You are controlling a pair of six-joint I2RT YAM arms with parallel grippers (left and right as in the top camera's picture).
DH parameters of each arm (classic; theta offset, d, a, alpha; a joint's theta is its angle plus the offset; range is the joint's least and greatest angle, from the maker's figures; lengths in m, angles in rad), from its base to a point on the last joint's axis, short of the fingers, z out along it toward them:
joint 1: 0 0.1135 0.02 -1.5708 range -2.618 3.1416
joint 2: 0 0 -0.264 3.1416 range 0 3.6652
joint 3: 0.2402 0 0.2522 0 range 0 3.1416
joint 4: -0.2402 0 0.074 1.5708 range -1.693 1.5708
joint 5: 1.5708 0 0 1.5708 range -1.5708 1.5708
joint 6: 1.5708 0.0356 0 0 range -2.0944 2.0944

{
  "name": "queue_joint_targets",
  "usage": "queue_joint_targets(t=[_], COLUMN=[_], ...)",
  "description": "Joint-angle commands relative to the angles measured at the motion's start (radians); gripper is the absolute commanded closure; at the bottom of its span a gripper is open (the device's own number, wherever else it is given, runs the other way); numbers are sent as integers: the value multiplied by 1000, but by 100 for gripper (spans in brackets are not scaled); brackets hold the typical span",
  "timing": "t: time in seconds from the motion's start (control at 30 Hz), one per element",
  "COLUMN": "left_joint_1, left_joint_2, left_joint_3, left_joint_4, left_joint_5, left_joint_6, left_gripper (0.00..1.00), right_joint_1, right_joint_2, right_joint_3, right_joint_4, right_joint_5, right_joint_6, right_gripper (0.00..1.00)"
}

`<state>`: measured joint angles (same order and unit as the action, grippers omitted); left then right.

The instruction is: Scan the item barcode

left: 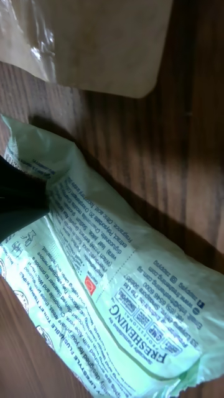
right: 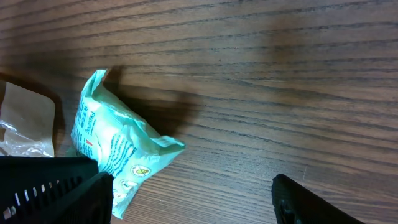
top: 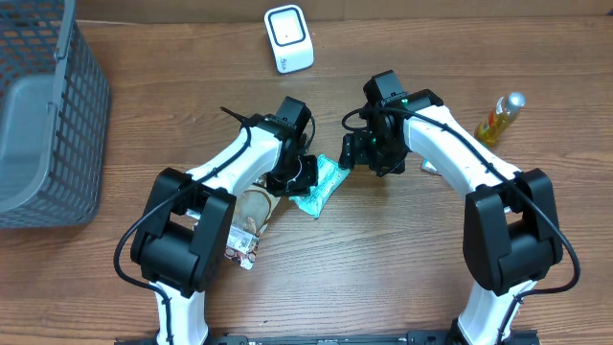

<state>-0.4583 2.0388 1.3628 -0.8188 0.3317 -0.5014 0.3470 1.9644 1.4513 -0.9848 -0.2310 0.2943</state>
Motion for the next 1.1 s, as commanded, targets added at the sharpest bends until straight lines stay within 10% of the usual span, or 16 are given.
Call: queue_joint_targets(t=[0.0, 1.07], left_joint_1=[-3, -100], left_joint_2=[77, -64], left_joint_3=[-6, -5], left_joint_4=[18, -37], left_joint_5=[-30, -77], left_joint_6=[13, 48], left_gripper=[96, 91], right_joint_1=[-1, -1], right_joint_2=[-34, -34], right_joint_3=[21, 21], right_joint_4=[4, 7], right_joint_5=[5, 5], right_joint_6=[-11, -11], right_gripper=[22, 22])
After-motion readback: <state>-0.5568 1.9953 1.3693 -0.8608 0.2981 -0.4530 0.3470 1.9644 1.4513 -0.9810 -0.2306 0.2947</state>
